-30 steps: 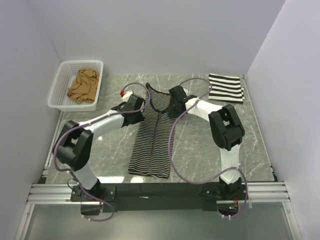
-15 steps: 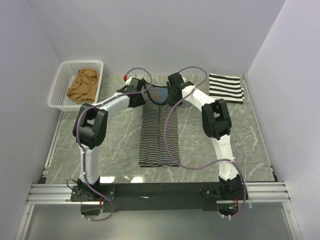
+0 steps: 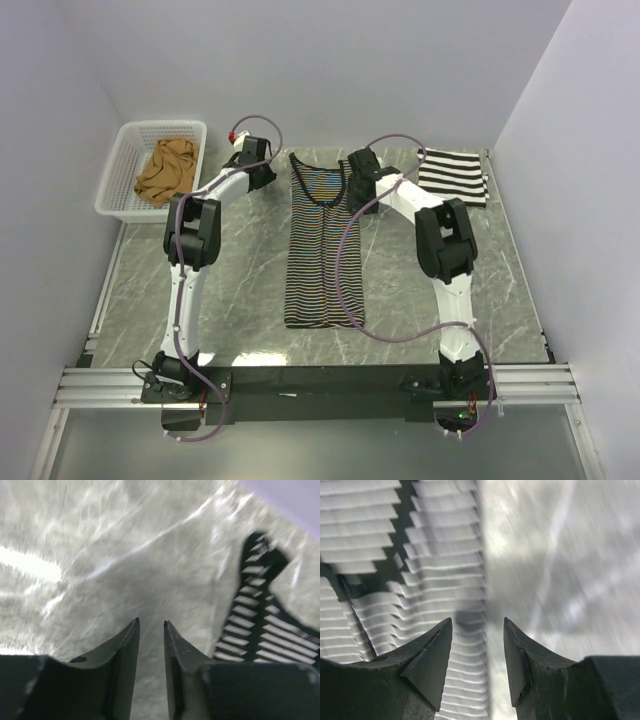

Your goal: Fold and stack the tank tops

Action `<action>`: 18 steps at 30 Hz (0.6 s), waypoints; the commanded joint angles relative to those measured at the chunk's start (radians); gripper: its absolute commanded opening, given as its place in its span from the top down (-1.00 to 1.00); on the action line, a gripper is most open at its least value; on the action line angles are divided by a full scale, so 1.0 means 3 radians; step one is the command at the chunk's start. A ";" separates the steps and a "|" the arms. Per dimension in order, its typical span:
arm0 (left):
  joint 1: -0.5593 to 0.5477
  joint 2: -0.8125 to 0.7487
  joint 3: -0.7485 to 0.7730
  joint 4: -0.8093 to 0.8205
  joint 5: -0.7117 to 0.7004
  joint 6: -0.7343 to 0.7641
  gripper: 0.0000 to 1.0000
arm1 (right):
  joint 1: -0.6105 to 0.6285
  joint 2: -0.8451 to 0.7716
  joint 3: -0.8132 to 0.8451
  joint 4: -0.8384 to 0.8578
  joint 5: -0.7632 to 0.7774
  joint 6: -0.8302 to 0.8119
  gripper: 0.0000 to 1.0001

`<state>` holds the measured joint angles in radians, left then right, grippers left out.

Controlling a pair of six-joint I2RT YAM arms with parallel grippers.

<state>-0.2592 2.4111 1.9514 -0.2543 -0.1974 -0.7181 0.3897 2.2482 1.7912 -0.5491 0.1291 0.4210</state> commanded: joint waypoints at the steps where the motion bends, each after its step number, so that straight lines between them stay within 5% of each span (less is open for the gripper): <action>1: -0.0046 -0.0375 -0.0372 0.0320 0.0233 -0.0055 0.33 | -0.0010 -0.0646 -0.0503 0.0306 0.0127 -0.0002 -0.06; 4: -0.0051 -0.1005 -0.1175 0.0612 0.0244 -0.0208 0.21 | -0.0010 -0.1137 -0.1142 0.0490 0.0132 0.0171 -0.10; 10: -0.0347 -0.2230 -0.2504 0.0352 0.0121 -0.0571 0.17 | 0.0204 -0.2241 -0.2513 0.0844 -0.0073 0.0554 -0.09; 16: -0.1252 -0.3434 -0.3808 0.0075 -0.0354 -0.1209 0.17 | 0.0710 -0.3259 -0.3704 0.0935 -0.0134 0.0978 -0.09; 18: -0.1610 -0.3659 -0.4166 0.0050 -0.0390 -0.1379 0.00 | 0.0833 -0.3556 -0.4046 0.0905 -0.0119 0.1107 -0.09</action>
<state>-0.6617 1.3743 0.8276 -0.1791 -0.2413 -0.9955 0.6010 1.2778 0.6838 -0.3031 0.0883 0.6510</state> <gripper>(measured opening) 0.477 0.545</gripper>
